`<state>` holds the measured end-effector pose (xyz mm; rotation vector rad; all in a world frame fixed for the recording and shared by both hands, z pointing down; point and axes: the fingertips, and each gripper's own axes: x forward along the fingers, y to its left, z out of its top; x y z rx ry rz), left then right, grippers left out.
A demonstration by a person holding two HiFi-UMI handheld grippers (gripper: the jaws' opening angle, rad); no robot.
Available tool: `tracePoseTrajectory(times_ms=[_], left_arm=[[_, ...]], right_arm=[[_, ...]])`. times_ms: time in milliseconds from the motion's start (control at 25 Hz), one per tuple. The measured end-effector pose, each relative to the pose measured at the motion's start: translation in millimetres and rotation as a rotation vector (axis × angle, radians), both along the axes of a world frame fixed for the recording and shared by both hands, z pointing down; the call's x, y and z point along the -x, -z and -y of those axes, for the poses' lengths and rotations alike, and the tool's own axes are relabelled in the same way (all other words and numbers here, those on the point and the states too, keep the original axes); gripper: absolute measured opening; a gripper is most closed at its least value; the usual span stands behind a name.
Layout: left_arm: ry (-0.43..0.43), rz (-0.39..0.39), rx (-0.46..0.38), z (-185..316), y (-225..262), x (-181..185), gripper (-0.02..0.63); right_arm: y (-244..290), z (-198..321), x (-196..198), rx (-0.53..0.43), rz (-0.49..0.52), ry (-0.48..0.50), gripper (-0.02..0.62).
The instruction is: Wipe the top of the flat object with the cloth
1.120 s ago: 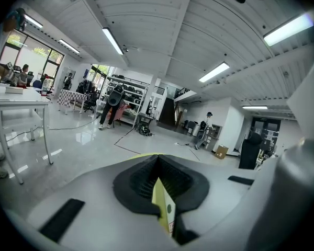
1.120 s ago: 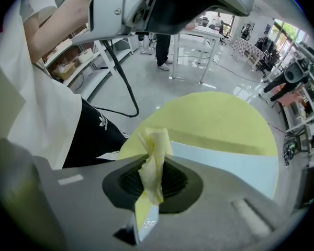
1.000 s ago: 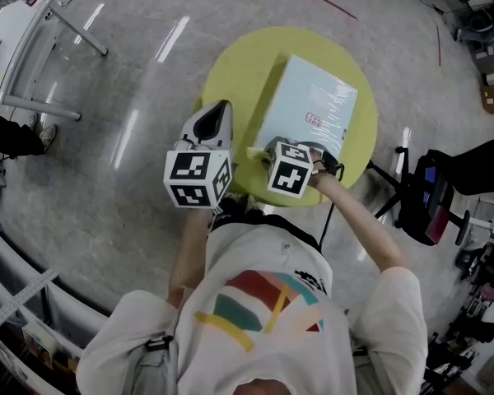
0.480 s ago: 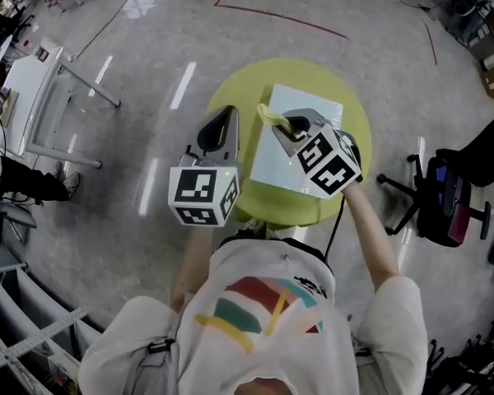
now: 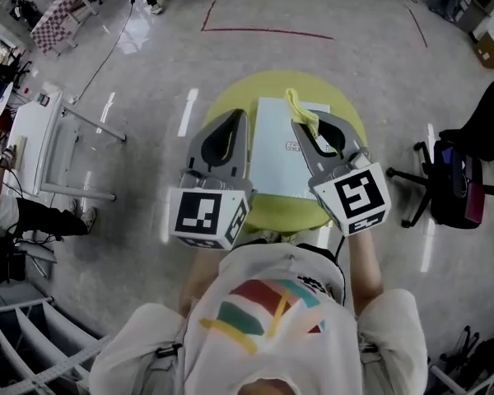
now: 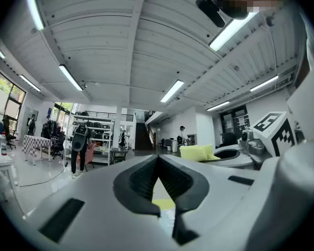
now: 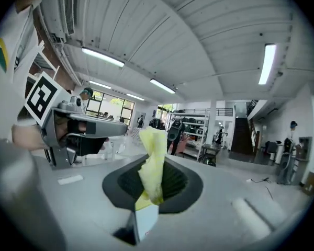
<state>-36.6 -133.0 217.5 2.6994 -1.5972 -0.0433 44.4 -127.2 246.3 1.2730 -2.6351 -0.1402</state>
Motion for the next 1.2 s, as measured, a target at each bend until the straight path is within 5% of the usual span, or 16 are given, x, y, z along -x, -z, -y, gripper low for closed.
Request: tracePoseTrajectory(times_ms=[240,800,1000,1200], left_arm=[[-0.037,0.006,-0.081,-12,13,-25,0.014],[-0.022,0.025,-0.089,-7,4,-38,0.014],[-0.008,0.039,-0.069,0,-5,-38,0.014],[0.024,0.058,-0.001,8,-24,-29,0.014]], right_arm=[[3,-24,-38,-0.085,0.099,-0.1,0.028],[-14,-7,-96,-0.115,0.221,-0.184,0.028],[-69,59,-140,-0.018,0.245,-0.188,0.028],[-188,133,-170,0.178,0.194,-0.133,0.028]])
